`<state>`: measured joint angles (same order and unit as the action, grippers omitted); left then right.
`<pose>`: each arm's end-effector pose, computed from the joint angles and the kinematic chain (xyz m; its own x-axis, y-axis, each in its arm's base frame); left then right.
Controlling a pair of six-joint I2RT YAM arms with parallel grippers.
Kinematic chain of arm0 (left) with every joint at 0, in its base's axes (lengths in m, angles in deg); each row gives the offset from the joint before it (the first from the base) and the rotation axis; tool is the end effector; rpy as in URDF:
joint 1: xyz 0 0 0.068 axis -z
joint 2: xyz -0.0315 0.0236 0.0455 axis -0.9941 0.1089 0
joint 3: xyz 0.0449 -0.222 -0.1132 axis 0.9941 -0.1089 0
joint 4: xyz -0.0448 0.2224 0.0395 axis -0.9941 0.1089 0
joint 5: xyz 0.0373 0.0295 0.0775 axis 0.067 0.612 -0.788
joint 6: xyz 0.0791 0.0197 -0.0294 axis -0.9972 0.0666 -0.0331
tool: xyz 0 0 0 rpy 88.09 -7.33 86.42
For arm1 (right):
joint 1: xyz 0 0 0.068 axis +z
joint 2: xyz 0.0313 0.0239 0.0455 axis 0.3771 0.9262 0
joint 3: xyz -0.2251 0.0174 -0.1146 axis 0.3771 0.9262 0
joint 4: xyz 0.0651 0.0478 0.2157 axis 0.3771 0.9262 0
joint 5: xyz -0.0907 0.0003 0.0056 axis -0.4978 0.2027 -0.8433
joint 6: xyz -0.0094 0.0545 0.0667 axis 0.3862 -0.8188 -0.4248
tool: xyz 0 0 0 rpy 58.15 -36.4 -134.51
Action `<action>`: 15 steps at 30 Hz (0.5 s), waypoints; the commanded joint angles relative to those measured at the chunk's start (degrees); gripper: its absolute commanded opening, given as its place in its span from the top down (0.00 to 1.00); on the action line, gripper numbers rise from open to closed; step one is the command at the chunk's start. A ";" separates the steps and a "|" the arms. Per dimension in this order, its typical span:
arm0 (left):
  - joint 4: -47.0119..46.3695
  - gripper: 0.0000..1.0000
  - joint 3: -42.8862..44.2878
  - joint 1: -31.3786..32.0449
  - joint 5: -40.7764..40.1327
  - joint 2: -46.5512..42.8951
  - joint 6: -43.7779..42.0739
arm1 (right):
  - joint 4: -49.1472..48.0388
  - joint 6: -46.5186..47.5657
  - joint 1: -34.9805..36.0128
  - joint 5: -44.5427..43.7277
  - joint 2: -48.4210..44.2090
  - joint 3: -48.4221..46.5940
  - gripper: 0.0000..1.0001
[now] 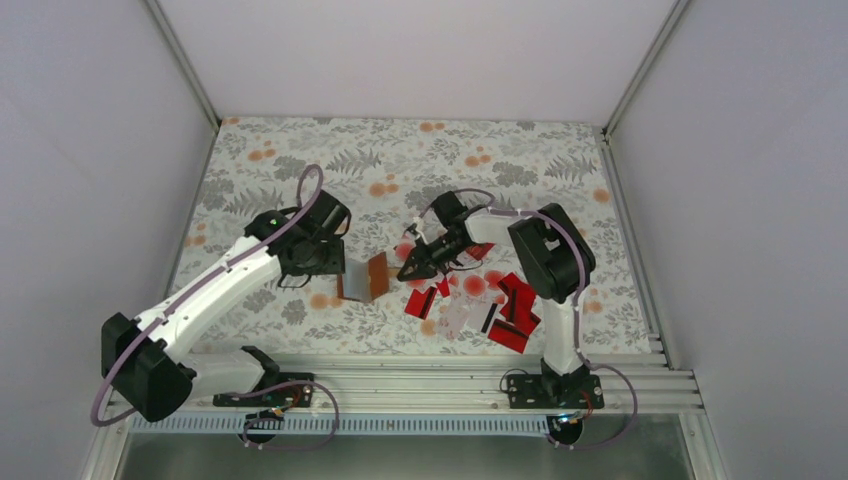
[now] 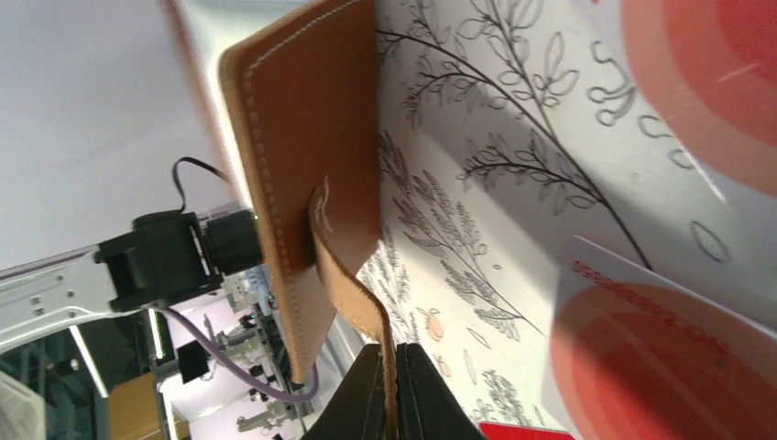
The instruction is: Put the credit cards into the card holder
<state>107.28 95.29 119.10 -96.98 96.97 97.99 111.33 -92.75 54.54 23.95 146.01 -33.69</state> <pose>0.1707 -0.1048 0.2333 -0.9289 -0.0944 -0.3581 -0.0723 0.9946 -0.0746 0.2543 0.2413 0.1007 -0.9225 -0.3717 0.1044 -0.0869 0.4635 0.8818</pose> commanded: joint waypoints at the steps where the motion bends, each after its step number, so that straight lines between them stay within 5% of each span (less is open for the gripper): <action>1: -0.90 0.40 -0.27 -0.20 -0.66 2.33 -0.19 | 5.11 6.23 -1.55 -7.72 -1.03 0.53 0.96; 6: -5.35 0.40 -2.19 -0.37 2.39 4.43 -1.35 | 7.83 7.66 -3.09 -15.53 -1.67 2.61 0.96; 15: -18.93 0.43 -1.08 -0.02 14.63 10.56 -7.28 | 9.74 7.82 -2.88 -16.14 -4.09 1.02 0.96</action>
<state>96.07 92.63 118.80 -89.07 105.38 94.14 118.43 -86.15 51.74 11.73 144.35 -31.61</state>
